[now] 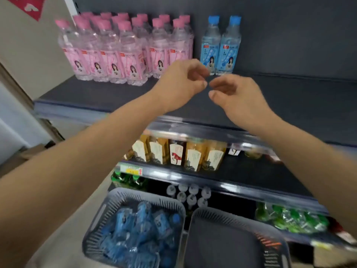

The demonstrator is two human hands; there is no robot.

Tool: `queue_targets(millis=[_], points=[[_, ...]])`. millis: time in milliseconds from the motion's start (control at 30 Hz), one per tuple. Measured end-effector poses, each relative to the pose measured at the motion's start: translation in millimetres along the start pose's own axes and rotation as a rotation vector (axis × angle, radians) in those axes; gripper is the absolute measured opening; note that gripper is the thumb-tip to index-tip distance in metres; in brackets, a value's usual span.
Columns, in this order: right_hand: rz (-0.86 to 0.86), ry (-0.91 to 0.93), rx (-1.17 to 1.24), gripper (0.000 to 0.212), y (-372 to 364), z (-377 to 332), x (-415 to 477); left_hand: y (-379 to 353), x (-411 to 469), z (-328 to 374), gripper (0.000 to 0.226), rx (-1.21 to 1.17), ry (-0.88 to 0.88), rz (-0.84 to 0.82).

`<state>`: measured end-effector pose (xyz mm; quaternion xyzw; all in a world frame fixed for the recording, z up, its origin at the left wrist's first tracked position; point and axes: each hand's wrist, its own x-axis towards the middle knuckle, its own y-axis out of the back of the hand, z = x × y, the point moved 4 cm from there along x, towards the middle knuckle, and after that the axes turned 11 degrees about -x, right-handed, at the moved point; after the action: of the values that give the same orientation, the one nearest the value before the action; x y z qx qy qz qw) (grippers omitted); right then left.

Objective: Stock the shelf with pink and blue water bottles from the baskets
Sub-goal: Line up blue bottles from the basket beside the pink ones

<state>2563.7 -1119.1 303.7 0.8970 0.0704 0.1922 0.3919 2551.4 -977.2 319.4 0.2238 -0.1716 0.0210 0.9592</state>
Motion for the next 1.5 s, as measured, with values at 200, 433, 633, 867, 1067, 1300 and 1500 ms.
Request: queue_targets(millis=[200, 433, 633, 867, 1067, 1300, 1500], points=[[-0.239, 0.028, 0.066, 0.015, -91, -33, -82, 33, -109, -61, 0.008, 0.046, 0.163, -0.054], [-0.638, -0.144, -0.133, 0.021, -258, 12, -125, 40, -212, -230, 0.020, 0.179, 0.730, -0.269], [-0.925, -0.393, -0.200, 0.036, -371, 60, -180, 17, -297, -352, 0.024, 0.267, 1.079, -0.412], [-0.973, -0.605, -0.187, 0.026, -466, 108, -225, -9, -351, -451, 0.014, 0.318, 1.230, -0.363], [-0.974, -0.764, -0.121, 0.038, -506, 134, -253, -32, -377, -483, 0.037, 0.252, 1.366, -0.319], [-0.837, -1.109, 0.121, 0.034, -527, 150, -267, -41, -384, -489, 0.067, 0.104, 1.528, -0.189], [-0.663, -1.028, 0.047, 0.052, -500, 134, -240, -10, -351, -459, 0.096, 0.059, 1.457, -0.086]])
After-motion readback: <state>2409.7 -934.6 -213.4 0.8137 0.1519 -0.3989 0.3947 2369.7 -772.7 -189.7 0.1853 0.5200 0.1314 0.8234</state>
